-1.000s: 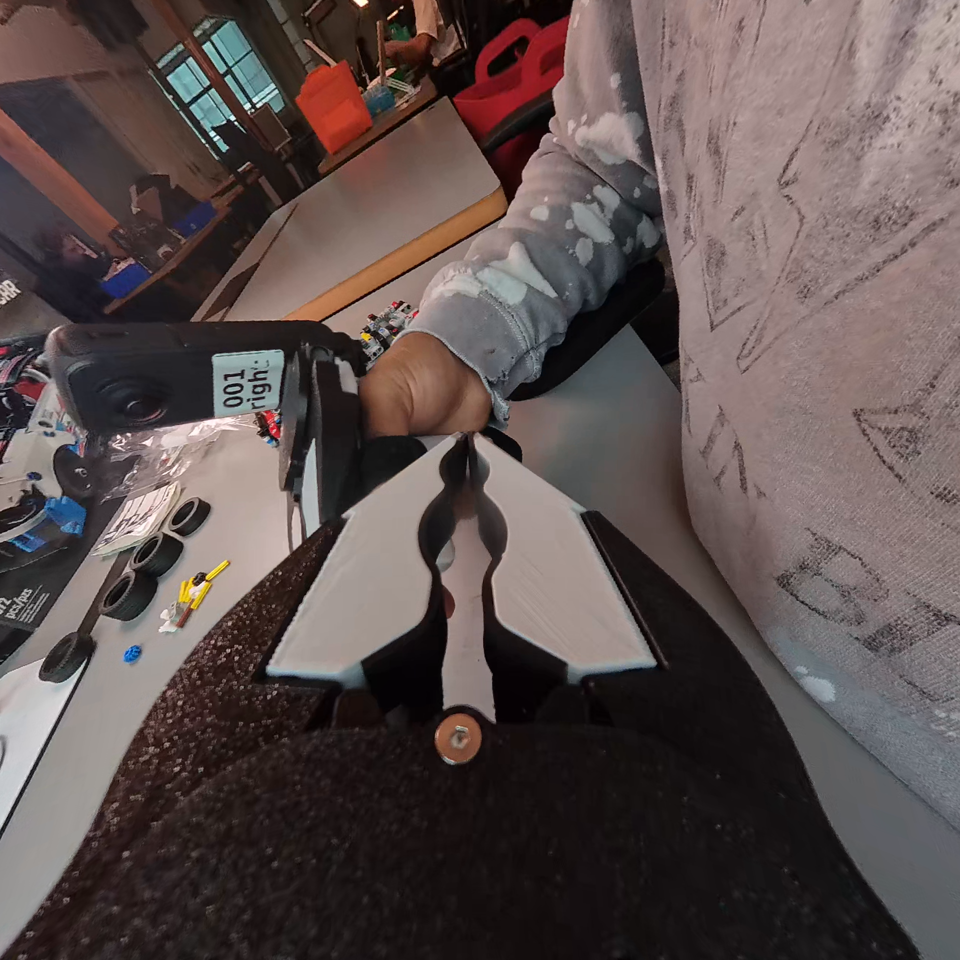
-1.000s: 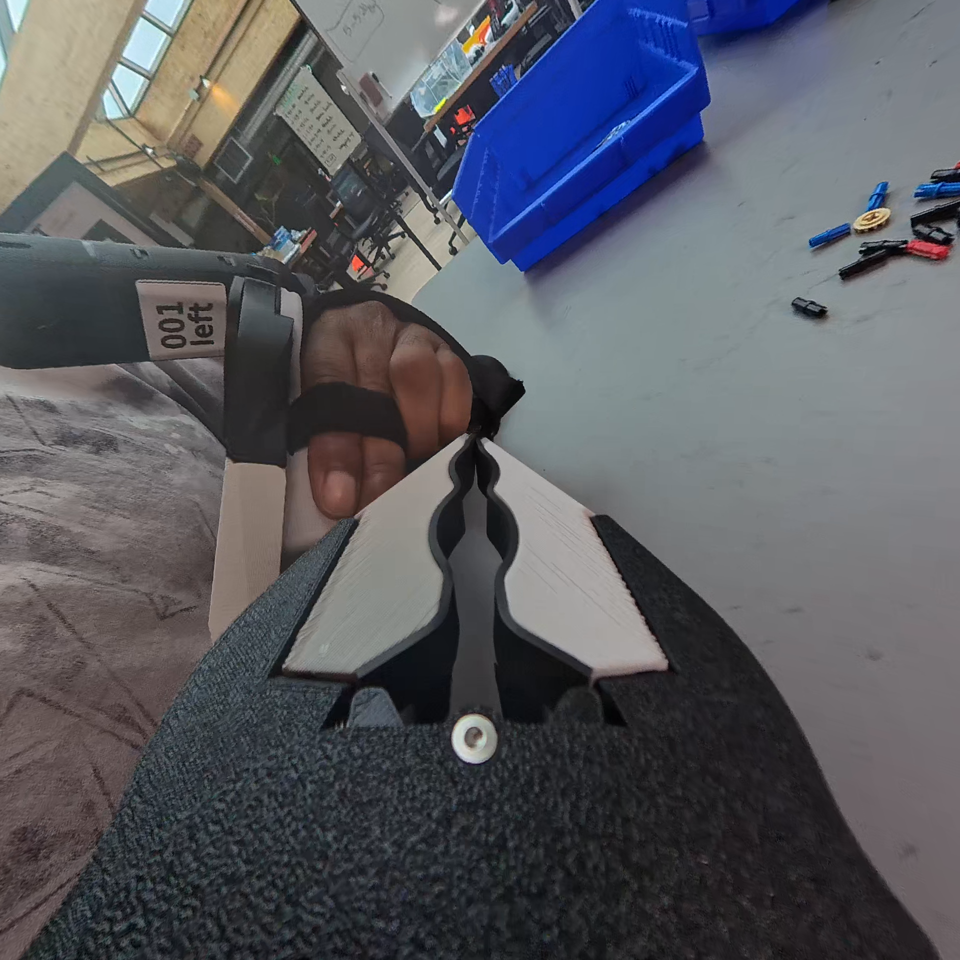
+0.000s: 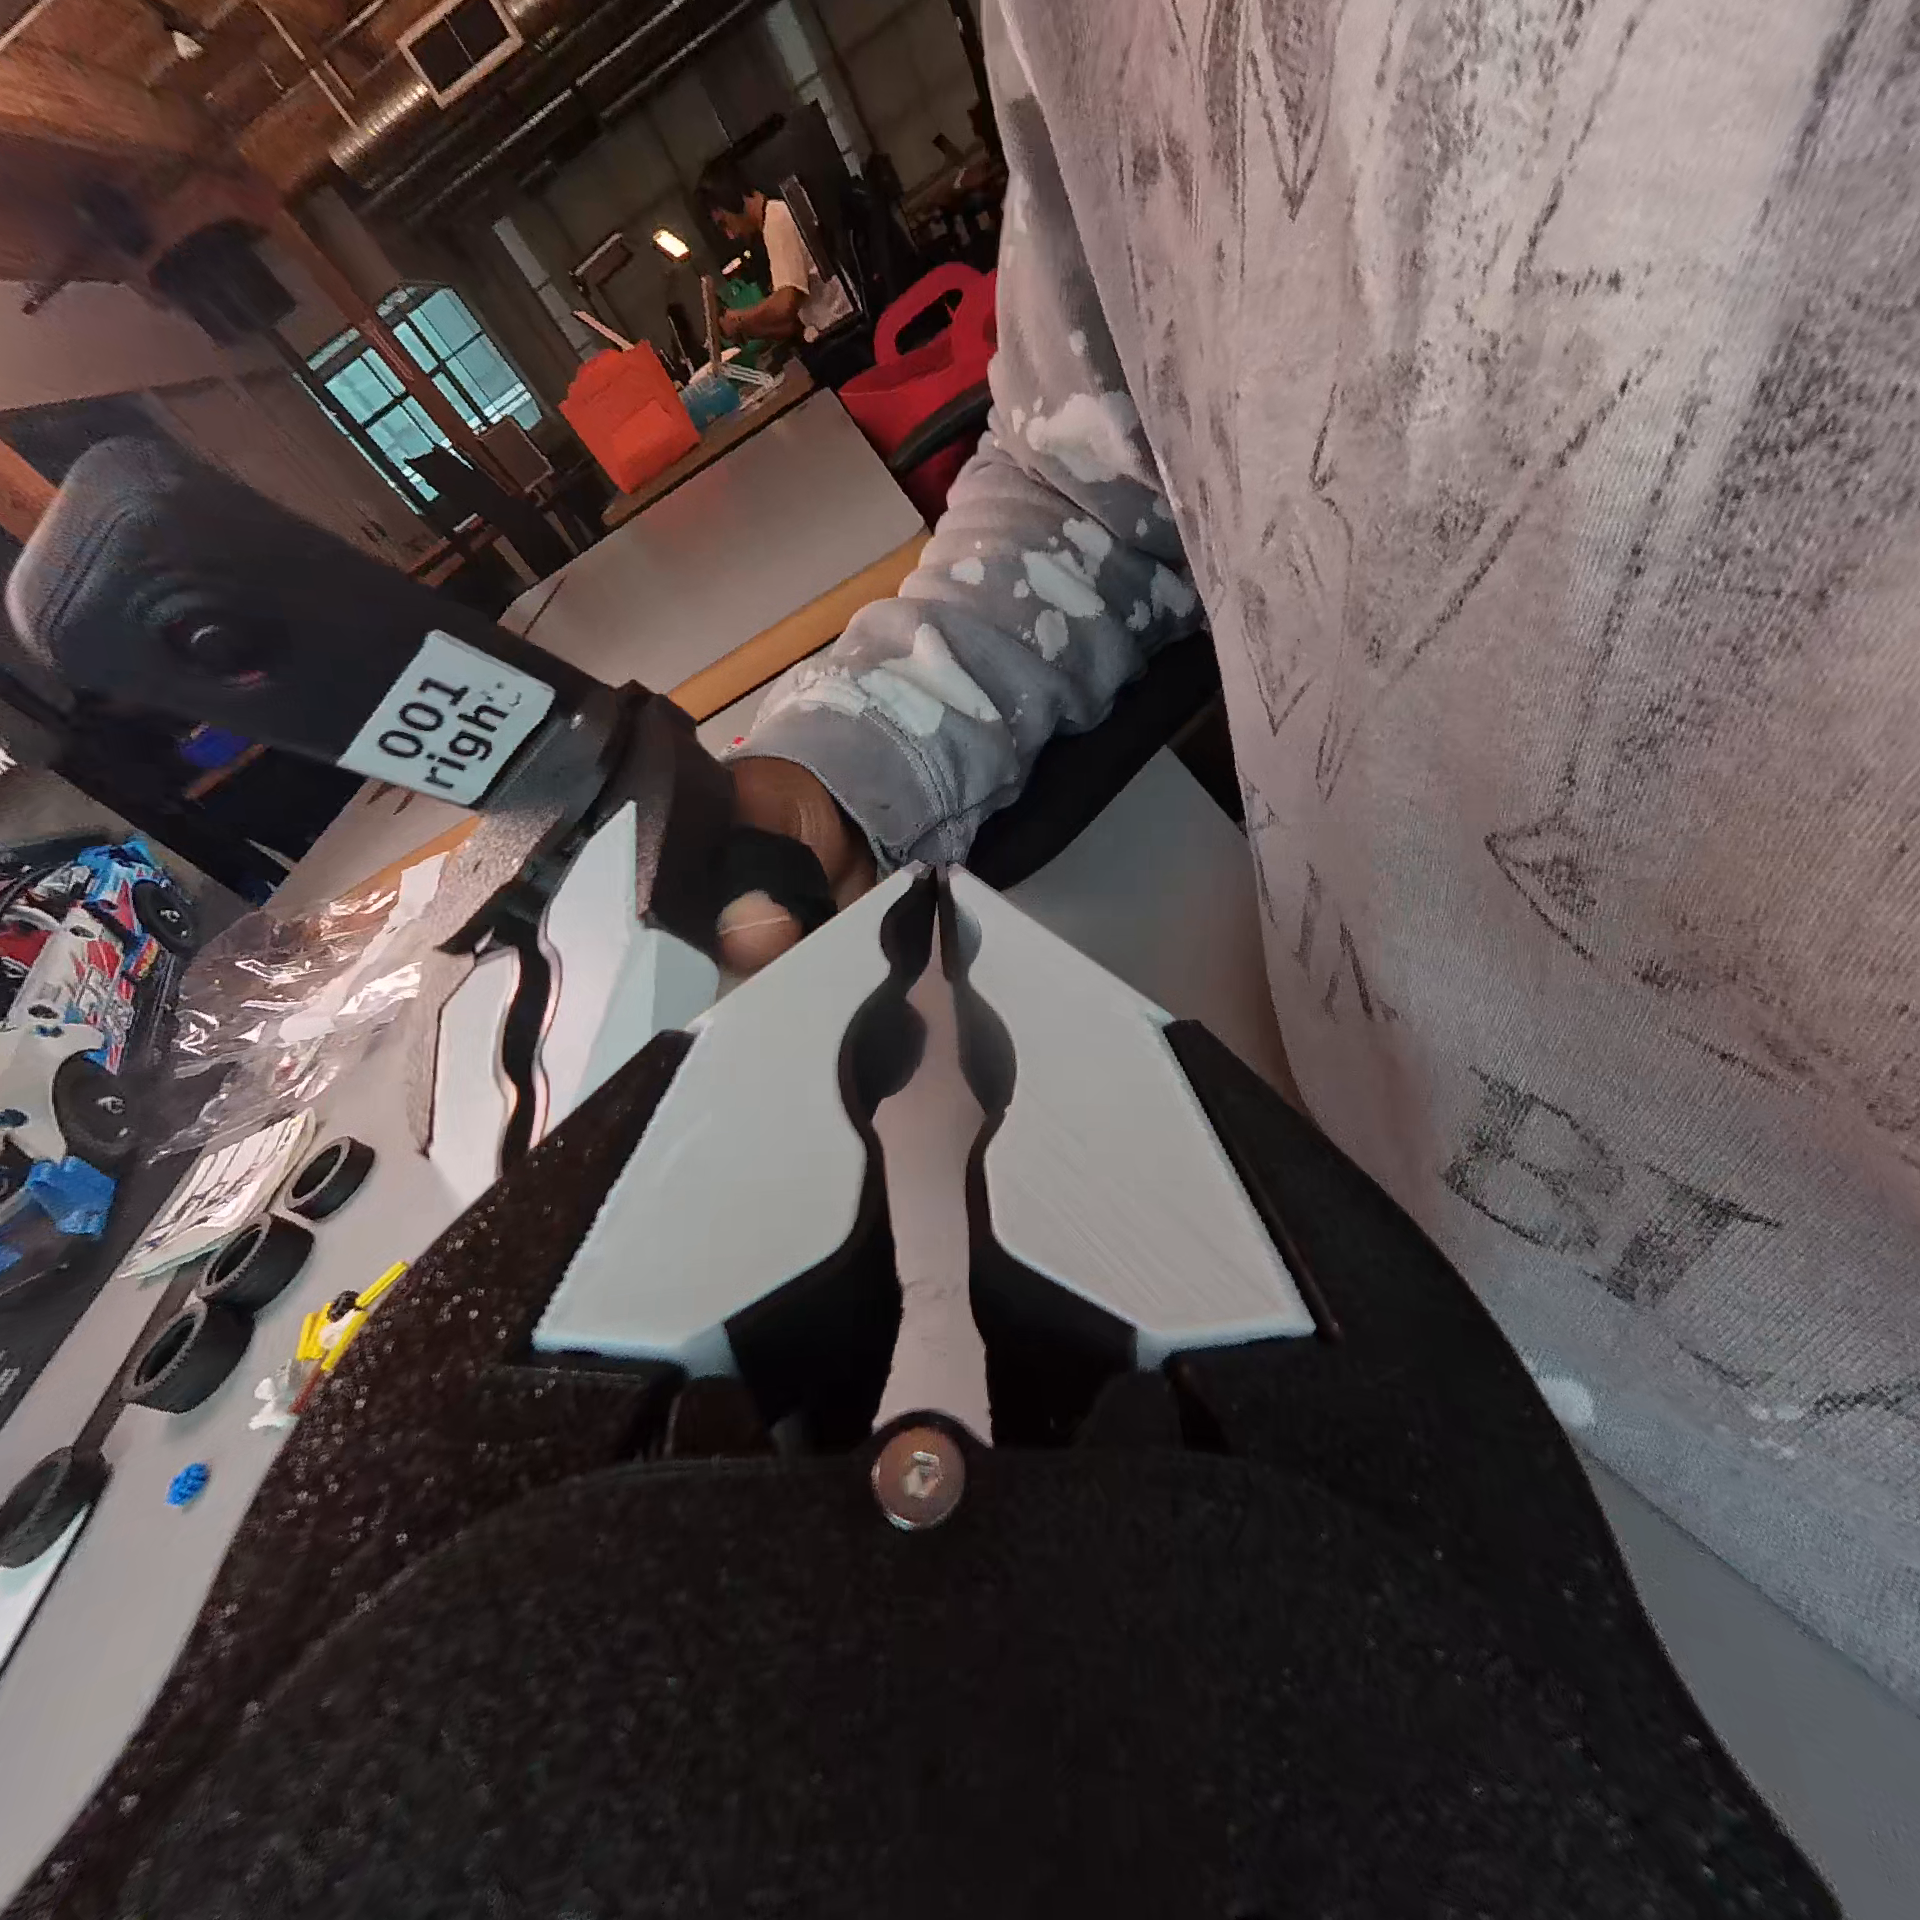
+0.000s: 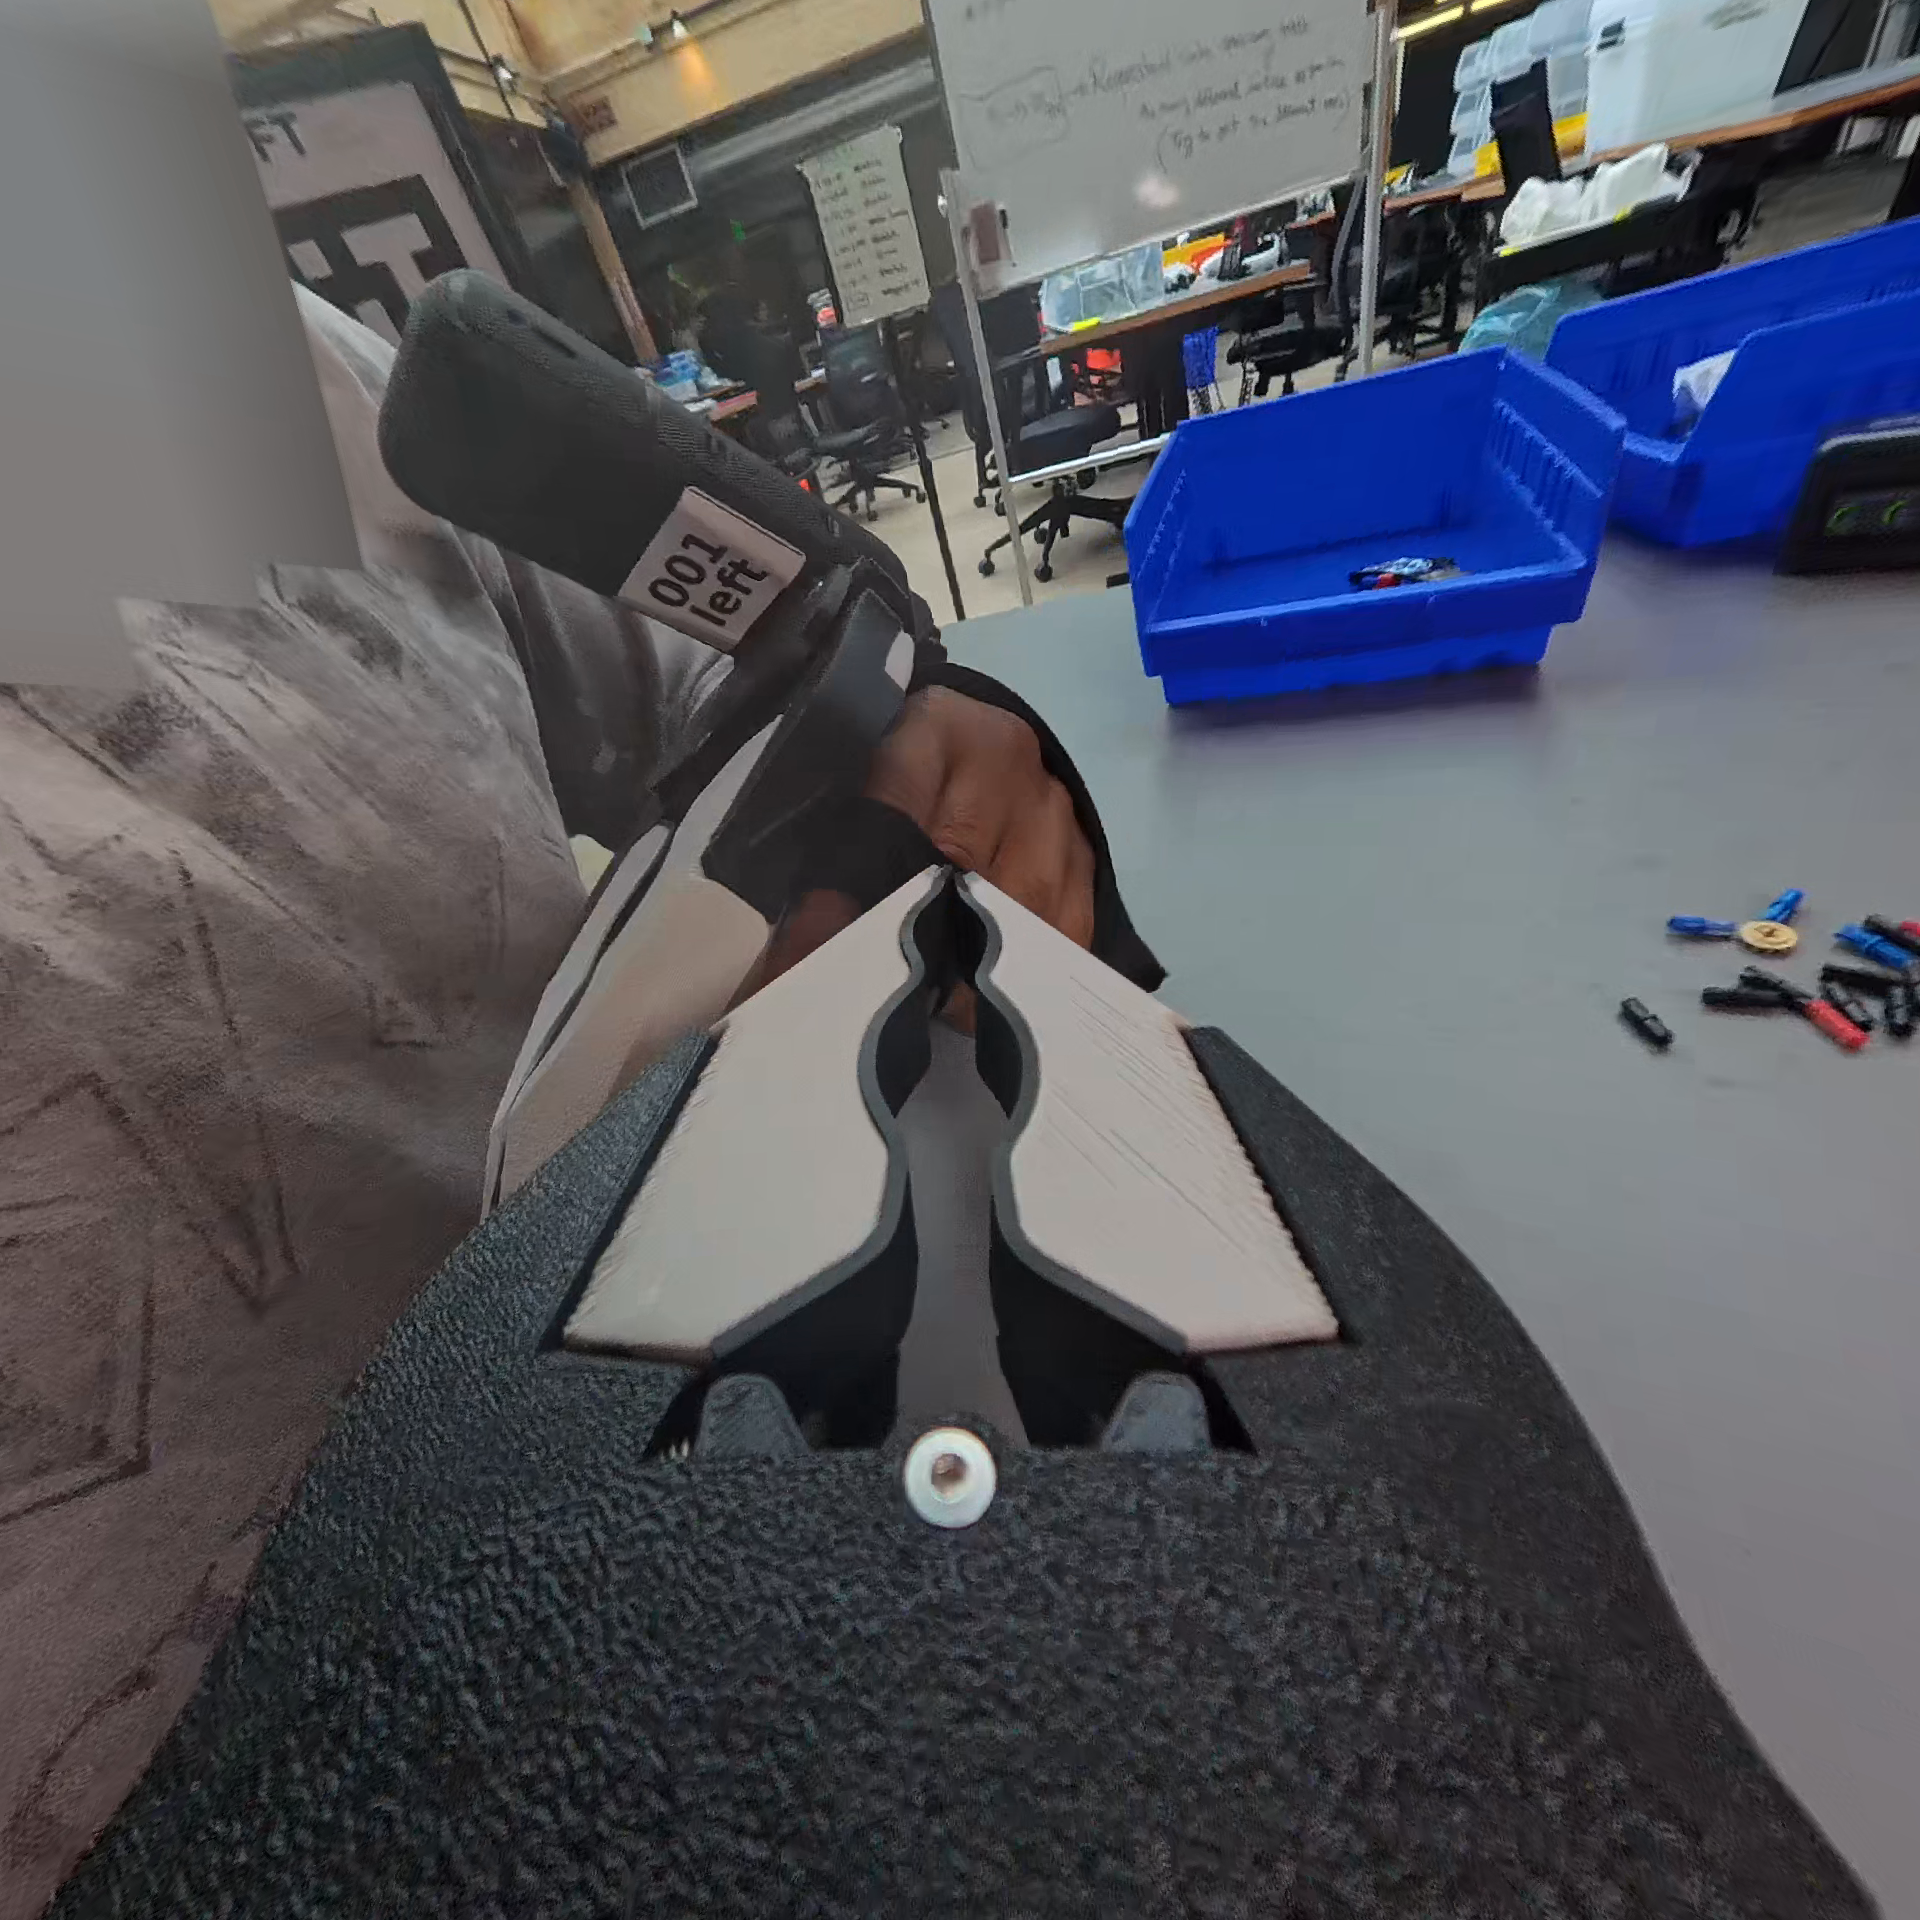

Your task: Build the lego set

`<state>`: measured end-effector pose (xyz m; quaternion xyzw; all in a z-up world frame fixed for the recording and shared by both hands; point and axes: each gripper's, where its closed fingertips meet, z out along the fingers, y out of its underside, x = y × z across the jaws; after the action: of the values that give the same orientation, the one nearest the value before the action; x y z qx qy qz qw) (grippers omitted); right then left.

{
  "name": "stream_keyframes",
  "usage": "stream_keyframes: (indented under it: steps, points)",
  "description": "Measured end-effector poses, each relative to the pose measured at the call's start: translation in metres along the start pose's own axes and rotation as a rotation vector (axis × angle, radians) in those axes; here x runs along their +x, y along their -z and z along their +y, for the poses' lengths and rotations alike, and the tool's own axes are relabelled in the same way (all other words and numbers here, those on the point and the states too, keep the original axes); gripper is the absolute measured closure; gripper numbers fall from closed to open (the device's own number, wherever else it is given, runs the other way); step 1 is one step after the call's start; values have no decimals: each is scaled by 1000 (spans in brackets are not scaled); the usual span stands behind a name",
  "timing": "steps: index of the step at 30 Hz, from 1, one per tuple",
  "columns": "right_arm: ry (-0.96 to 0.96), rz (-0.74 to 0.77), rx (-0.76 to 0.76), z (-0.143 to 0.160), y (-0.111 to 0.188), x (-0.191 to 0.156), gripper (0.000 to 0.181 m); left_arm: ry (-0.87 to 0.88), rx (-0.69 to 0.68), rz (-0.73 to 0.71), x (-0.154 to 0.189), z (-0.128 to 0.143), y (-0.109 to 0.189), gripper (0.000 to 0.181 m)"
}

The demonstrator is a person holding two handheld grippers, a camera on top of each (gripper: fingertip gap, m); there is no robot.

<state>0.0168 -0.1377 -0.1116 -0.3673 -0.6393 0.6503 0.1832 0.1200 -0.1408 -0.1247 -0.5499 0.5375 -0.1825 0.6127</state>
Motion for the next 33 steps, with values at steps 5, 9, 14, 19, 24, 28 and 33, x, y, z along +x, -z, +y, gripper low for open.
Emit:
stream_keyframes:
  steps: [5,9,14,19,24,28,33]
  points:
    - [-119,-11,219,-36,31,16,181,226,-19,-84,-28,17,7,147]
    - [-32,342,211,-34,69,77,176,458,29,-370,-98,34,41,87]
    - [-1,578,194,-30,106,117,167,595,-63,-721,-171,84,115,89]
    - [31,607,132,-18,105,123,171,660,-59,-904,-200,111,171,154]
    - [104,628,56,-7,99,124,174,732,-110,-992,-212,137,204,137]
    - [128,662,40,-2,102,131,176,726,-240,-1050,-226,156,216,64]
    - [145,762,60,-2,118,147,174,591,-232,-1091,-246,143,223,162]
